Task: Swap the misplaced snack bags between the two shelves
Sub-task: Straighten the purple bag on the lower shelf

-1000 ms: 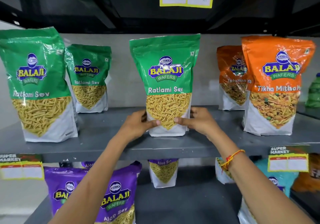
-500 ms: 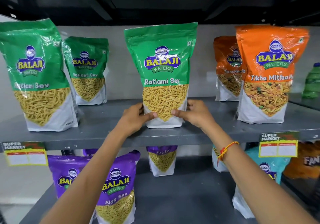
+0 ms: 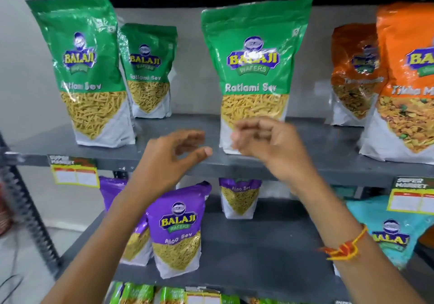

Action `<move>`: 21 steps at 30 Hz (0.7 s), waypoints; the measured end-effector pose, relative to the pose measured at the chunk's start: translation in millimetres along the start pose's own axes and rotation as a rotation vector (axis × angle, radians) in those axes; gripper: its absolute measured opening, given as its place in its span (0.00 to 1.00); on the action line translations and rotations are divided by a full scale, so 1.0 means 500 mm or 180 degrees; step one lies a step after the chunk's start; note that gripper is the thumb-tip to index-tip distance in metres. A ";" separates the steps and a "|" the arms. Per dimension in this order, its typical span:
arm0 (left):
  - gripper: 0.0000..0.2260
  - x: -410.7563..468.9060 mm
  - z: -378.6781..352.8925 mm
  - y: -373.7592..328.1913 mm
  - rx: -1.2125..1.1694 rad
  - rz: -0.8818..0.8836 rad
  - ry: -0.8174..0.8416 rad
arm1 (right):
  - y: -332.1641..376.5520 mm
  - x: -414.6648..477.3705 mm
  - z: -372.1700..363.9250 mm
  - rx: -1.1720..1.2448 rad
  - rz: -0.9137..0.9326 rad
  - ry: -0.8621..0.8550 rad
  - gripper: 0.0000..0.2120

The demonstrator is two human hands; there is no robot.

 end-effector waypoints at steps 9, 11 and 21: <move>0.18 -0.321 -0.041 0.535 0.0319 0.2478 0.0814 | -0.536 -0.141 -0.249 -0.0706 -0.1708 0.0760 0.11; 0.20 -0.370 -0.070 0.608 0.0101 0.2634 0.0559 | -0.646 -0.167 -0.265 -0.0753 -0.2166 0.0641 0.26; 0.26 -0.334 -0.170 0.664 -0.0214 0.2193 -0.0275 | -0.750 -0.202 -0.349 0.0199 -0.2320 0.0858 0.23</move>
Point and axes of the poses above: each hand's wrist, its own x-axis towards the middle knuckle, its own z-axis out of the back of the hand, y = z × x, the point moved 10 cm from there along x, towards the middle knuckle, and after that the axes turned 3 degrees about -x, right-handed, at the moved point
